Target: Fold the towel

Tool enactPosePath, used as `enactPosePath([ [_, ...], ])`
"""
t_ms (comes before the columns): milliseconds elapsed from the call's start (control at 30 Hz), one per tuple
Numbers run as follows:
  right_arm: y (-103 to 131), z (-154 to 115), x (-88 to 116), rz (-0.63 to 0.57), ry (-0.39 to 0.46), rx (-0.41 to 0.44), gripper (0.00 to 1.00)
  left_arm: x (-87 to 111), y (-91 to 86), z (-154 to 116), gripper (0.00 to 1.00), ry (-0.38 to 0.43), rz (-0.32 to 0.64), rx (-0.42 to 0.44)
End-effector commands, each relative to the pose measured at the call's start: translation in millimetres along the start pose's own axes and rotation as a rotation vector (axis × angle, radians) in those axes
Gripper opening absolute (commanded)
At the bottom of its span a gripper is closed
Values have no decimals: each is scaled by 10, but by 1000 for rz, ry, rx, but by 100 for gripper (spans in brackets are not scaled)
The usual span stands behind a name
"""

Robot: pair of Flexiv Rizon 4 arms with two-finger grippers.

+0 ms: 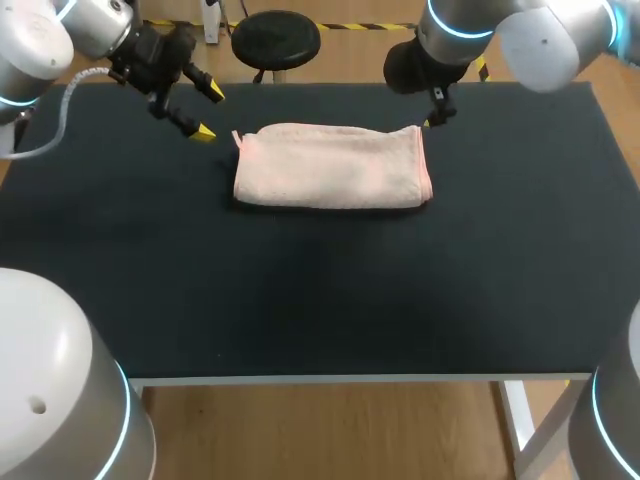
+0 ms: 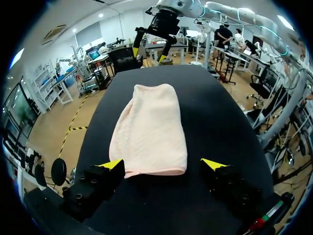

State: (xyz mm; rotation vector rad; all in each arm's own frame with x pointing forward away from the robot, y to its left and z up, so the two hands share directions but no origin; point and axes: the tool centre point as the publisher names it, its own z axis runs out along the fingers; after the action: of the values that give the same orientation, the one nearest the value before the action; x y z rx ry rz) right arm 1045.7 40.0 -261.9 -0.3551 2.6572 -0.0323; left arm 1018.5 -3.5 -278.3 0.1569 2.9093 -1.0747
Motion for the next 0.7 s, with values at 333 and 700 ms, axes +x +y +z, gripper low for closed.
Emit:
enactPosePath([
  [333, -59, 22, -44, 116, -60, -45, 100, 11, 3, -7, 100, -1, 1, 0],
  [700, 52, 58, -103, 720, -317, -345, 100, 11, 3, -7, 100, -1, 1, 0],
])
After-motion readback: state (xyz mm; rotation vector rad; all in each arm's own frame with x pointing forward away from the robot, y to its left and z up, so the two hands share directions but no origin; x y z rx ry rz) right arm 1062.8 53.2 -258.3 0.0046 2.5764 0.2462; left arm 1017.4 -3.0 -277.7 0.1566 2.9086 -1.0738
